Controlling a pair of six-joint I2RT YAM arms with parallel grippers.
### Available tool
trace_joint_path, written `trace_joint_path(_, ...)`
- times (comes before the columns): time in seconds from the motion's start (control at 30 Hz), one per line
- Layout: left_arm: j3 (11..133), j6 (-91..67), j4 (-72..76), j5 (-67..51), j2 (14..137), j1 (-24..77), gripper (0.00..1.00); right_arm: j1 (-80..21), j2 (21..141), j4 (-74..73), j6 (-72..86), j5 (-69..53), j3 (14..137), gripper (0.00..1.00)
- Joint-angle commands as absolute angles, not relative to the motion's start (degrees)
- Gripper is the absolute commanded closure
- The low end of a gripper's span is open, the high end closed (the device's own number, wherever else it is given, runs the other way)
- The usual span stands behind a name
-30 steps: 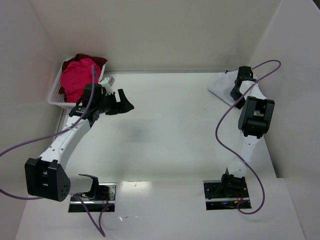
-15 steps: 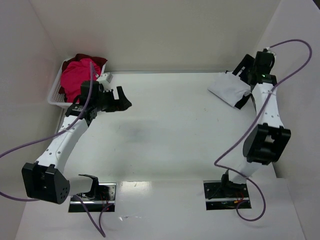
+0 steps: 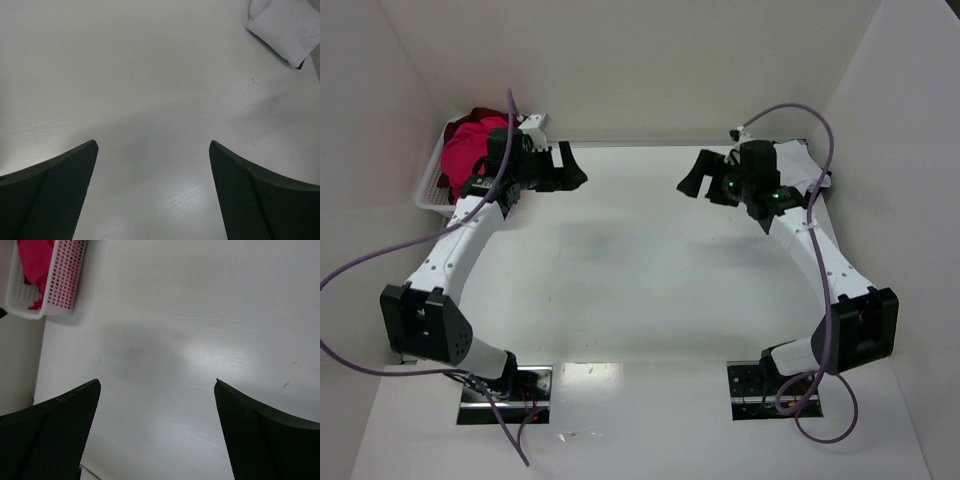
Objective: Fold and stack the t-shirts
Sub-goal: Put the neatly folded tshirt into the corner of the board with the right arm
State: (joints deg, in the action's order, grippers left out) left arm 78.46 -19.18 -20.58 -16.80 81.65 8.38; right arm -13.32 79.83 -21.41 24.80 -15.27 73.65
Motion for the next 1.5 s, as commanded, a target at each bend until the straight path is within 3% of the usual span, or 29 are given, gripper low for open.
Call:
trace_joint_path(0.0,80.9,-18.3,-23.1,-17.0,85.9,8.1,0.00,-16.1,75.9,-14.4,30.6,-12.4,68.7,0.00)
trace_joint_path(0.27,74.4,-18.3,-21.1,-12.4,82.3,8.1,0.00,-16.1,70.0,-9.3,34.0,-7.9,60.9,0.00)
trace_joint_path(0.63,70.9,-15.3,-17.4,-2.6,76.1,10.4,0.00,-15.6,72.5,-11.5,31.7,-2.0,65.0,0.00)
trace_joint_path(1.47,65.4,-14.2,-17.7,-5.0,68.0,10.4,0.00,-15.6,76.3,-11.6,29.5,-2.5,68.7,0.00)
